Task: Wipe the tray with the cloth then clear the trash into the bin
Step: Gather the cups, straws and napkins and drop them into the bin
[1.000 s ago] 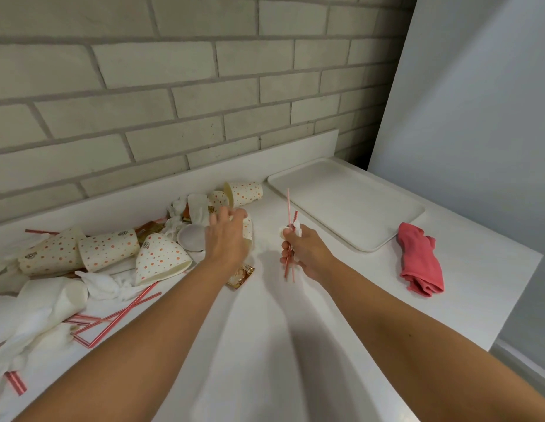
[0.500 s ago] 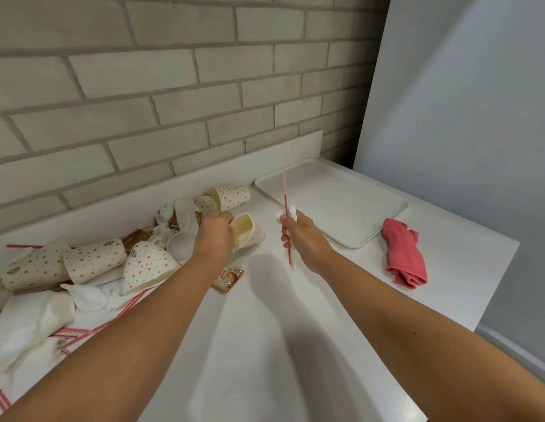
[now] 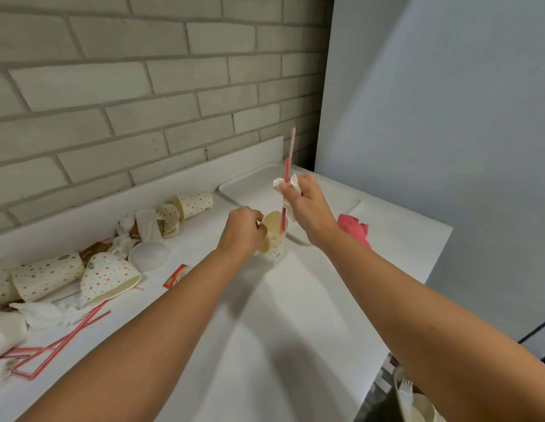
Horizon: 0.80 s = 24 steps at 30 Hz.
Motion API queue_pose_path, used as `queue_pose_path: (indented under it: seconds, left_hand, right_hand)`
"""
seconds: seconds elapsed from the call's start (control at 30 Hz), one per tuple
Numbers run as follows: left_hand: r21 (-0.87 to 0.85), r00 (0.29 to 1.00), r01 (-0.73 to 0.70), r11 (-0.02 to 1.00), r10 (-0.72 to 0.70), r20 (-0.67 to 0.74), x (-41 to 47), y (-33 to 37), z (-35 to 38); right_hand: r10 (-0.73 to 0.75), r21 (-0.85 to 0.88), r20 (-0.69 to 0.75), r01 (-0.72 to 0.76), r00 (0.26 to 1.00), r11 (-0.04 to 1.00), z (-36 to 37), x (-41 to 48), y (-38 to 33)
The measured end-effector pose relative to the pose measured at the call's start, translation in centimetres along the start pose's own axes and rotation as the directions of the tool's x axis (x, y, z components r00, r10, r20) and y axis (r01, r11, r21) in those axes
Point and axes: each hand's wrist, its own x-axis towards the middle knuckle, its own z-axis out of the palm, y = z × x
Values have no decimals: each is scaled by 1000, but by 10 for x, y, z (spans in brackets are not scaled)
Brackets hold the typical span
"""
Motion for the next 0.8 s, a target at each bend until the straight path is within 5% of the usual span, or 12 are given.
queue_pose_path:
  seconds: [0.27, 0.4, 0.67, 0.8]
  left_hand:
    - [-92, 987, -18, 996, 32, 159, -20, 78, 34]
    - [-185, 973, -17, 983, 59, 224, -31, 115, 50]
    - [-307, 957, 10, 952, 80, 280, -57, 177, 84]
    - [-318, 942, 34, 948, 75, 326, -66, 198, 104]
  right_hand:
    - [-124, -305, -168, 68, 978, 950, -69, -24, 5]
    - [-73, -485, -181, -25, 981, 874, -107, -37, 12]
    - [57, -606, -191, -164, 980, 779, -184, -73, 51]
    - [132, -511, -143, -188, 981, 839, -217, -92, 59]
